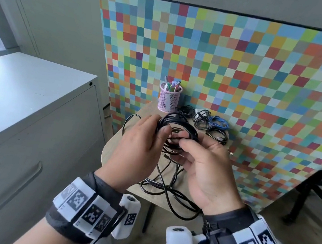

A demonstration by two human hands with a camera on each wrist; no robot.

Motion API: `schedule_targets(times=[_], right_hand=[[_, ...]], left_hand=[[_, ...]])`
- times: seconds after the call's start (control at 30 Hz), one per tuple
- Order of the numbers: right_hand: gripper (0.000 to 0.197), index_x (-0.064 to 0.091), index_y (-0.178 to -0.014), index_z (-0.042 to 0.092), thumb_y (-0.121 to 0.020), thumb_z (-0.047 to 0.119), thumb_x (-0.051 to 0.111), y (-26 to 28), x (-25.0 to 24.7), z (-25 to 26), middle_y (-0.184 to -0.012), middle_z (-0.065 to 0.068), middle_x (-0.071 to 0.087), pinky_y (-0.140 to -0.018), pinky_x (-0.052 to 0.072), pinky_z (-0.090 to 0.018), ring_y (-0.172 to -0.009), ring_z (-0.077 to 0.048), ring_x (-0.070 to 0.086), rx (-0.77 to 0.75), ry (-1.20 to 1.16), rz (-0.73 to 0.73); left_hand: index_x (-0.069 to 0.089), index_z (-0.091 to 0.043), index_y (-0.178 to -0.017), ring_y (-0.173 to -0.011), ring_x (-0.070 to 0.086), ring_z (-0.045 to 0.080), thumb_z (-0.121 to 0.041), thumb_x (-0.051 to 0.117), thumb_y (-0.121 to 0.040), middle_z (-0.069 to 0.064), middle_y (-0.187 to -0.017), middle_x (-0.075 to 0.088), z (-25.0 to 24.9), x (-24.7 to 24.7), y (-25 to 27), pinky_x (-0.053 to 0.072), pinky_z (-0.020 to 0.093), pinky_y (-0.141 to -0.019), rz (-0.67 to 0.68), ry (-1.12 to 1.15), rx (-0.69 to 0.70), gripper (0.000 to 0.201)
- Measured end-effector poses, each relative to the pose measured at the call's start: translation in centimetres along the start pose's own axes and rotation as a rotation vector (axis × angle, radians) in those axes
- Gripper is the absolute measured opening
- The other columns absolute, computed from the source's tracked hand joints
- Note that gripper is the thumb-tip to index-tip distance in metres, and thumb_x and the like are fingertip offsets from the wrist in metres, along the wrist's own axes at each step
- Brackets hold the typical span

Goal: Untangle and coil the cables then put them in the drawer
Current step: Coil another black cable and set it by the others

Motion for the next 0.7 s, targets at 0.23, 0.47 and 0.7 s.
schedule_targets(times=[0.23,0.47,0.7], right_hand=[[0.041,0.061,-0.115,0.009,-0.075,0.004,0.053,0.1,-0.3,0.5,-0.074,-0.009,0.058,-0.091,0.039,-0.041,-0.082,-0.022,0.058,0.131,-0.285,0.198],[0.036,0.070,-0.109,0.021,-0.081,0.003,0.083,-1.2,-0.3,-1.5,-0.101,-0.011,0.076,-0.090,0.056,-0.032,-0.093,-0.017,0.070,-0.203,0.248,-0.096],[0.028,0.067,-0.103,0.025,-0.086,0.010,0.083,-0.8,-1.0,-1.1,-0.073,-0.008,0.073,-0.058,0.060,-0.041,-0.060,-0.022,0.068,-0.232,0.372,-0.206]], left_hand=[[0.043,-0.025,-0.081,-0.067,0.048,0.012,-0.036,0.045,-0.107,-0.005,-0.067,0.051,0.9,0.5,-0.1,0.042,0.036,-0.065,0.012,0.033,-0.161,0.028],[0.050,-0.013,-0.088,-0.061,0.050,0.009,-0.029,0.054,-0.105,-0.003,-0.061,0.052,0.1,1.1,0.5,0.040,0.015,-0.056,-0.128,0.082,-0.150,0.024],[0.047,-0.016,-0.087,-0.058,0.059,0.027,-0.035,0.054,-0.103,0.002,-0.060,0.060,0.5,1.1,0.4,0.048,0.048,-0.060,-0.165,0.101,-0.126,0.026]])
Point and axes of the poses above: each hand's wrist, its own y-axis away from the middle knuckle, its own x-axis out of the palm, z = x × y, the point moved 1 cm from there along -y, towards the middle knuckle
